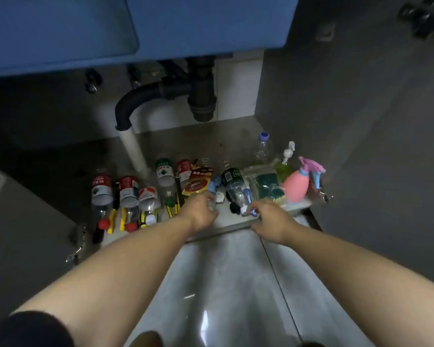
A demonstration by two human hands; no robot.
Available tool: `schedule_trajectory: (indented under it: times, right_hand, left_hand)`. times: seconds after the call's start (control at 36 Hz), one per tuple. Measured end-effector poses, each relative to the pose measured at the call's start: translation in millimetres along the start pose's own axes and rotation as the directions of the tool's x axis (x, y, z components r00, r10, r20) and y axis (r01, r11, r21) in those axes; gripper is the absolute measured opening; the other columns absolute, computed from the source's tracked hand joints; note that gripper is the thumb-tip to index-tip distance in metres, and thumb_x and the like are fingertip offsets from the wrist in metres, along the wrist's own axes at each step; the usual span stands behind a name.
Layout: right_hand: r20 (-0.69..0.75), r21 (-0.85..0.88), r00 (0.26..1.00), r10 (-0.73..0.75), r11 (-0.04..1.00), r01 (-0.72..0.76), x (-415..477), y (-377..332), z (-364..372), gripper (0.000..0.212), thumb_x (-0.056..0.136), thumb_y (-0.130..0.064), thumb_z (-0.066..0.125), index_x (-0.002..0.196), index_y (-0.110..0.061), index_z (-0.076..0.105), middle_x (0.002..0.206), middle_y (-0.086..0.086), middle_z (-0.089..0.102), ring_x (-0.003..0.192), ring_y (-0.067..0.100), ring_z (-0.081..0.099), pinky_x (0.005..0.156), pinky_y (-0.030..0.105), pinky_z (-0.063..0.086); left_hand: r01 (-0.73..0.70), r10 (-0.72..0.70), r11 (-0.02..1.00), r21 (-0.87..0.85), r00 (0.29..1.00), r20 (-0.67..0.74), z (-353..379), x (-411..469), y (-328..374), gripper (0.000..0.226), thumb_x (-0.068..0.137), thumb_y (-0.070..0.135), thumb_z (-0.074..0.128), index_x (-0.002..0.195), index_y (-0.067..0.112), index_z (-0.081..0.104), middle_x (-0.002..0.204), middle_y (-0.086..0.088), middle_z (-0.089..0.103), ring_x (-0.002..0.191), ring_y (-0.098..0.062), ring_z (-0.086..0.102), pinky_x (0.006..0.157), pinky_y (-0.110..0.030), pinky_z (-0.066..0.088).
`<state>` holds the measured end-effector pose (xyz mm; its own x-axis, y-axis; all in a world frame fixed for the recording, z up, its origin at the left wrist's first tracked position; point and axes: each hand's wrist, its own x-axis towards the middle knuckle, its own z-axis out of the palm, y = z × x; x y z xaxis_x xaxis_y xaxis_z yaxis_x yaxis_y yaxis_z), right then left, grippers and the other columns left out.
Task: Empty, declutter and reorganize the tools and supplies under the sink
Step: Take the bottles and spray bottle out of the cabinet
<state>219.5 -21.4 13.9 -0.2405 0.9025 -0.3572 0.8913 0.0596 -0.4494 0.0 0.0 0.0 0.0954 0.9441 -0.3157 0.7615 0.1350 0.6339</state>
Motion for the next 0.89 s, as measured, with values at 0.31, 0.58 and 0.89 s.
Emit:
schedule_trajectory:
  times: [0.31,0.58,0.89]
  right_hand:
    - [-0.104,-0.015,0.99,0.095,0.995,-0.097,104,-7,20,0.071,0.09,-0.029,0.065,0.148,-0.018,0.027,0.157,0.015,0.026,0.134,0.039,0.045,0.101,0.043,0.046]
    - [-0.204,-0.157,0.949,0.241,0.949,-0.275,151,-13,44,0.081,0.091,-0.04,0.068,0.149,-0.014,0.018,0.144,0.022,0.042,0.124,0.04,0.055,0.088,0.047,0.052]
    - [-0.316,-0.018,0.93,0.186,0.979,-0.201,142,-5,39,0.076,0.089,-0.051,0.066,0.14,-0.011,0.026,0.133,0.02,0.051,0.111,0.039,0.062,0.071,0.037,0.041]
  left_hand:
    - [0.155,-0.133,0.911,0.383,0.988,-0.085,18,45,-13,0.057,0.099,0.041,0.056,0.15,0.035,0.032,0.153,-0.016,0.024,0.131,-0.039,0.046,0.098,-0.048,0.05]
    - [0.253,-0.181,0.926,0.279,0.949,-0.259,32,75,-28,0.07,0.091,0.052,0.064,0.146,0.022,0.033,0.147,-0.015,0.028,0.121,-0.037,0.051,0.088,-0.043,0.051]
    - [0.294,-0.264,0.953,0.072,0.925,-0.273,34,95,-26,0.063,0.089,0.038,0.071,0.139,0.011,0.044,0.144,-0.02,0.042,0.116,-0.04,0.059,0.09,-0.043,0.052]
